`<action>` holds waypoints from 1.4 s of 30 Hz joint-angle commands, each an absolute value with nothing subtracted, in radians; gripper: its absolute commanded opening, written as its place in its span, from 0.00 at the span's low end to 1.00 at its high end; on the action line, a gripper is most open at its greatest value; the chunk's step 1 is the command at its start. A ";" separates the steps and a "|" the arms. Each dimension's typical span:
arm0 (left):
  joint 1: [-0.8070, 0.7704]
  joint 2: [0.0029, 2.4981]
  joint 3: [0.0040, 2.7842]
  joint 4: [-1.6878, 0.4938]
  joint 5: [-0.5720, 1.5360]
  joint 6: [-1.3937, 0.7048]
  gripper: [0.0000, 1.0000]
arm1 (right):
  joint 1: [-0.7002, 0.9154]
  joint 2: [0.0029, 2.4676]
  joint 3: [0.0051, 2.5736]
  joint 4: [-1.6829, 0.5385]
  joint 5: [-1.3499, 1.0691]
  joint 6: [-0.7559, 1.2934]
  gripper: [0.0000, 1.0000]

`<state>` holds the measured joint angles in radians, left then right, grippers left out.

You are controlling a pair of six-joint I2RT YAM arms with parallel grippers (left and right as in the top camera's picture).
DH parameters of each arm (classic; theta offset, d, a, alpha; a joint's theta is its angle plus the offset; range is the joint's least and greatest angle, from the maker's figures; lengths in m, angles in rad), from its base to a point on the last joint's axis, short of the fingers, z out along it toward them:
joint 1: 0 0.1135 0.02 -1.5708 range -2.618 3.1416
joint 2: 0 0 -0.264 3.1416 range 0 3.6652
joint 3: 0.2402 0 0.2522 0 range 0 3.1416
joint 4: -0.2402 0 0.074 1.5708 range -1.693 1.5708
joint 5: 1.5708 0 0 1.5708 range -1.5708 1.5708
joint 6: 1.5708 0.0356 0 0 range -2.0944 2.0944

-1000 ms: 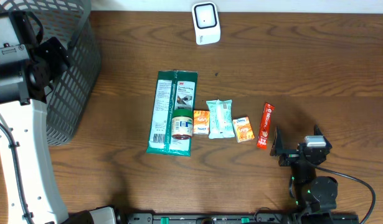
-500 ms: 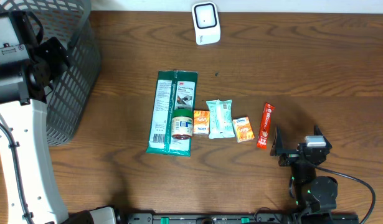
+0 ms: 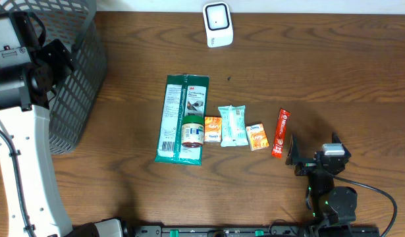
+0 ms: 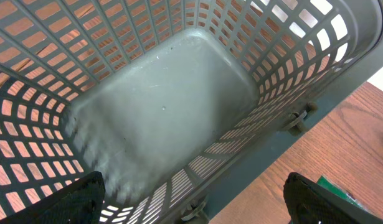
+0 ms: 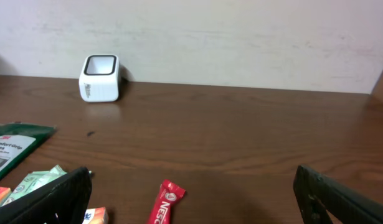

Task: Scan the item barcode
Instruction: 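Release the jar and raise the left arm over the basket, then reach the right gripper toward the right Kleenex pack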

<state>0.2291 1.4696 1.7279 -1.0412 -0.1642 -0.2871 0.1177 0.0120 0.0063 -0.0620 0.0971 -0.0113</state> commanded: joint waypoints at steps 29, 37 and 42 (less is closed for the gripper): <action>0.234 1.468 1.734 -1.044 -0.177 -0.278 0.92 | 0.108 0.346 0.540 -0.332 -0.062 0.144 0.99; 0.234 1.468 1.734 -1.044 -0.177 -0.278 0.92 | 0.108 0.855 1.093 -0.771 -0.212 0.089 0.99; 0.234 1.468 1.734 -1.044 -0.177 -0.278 0.92 | 0.108 1.034 1.351 -0.955 -0.195 0.078 0.99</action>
<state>0.2291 1.4696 1.7275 -1.0431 -0.1638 -0.2871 0.1139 0.9726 1.2209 -0.9035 -0.1768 0.0982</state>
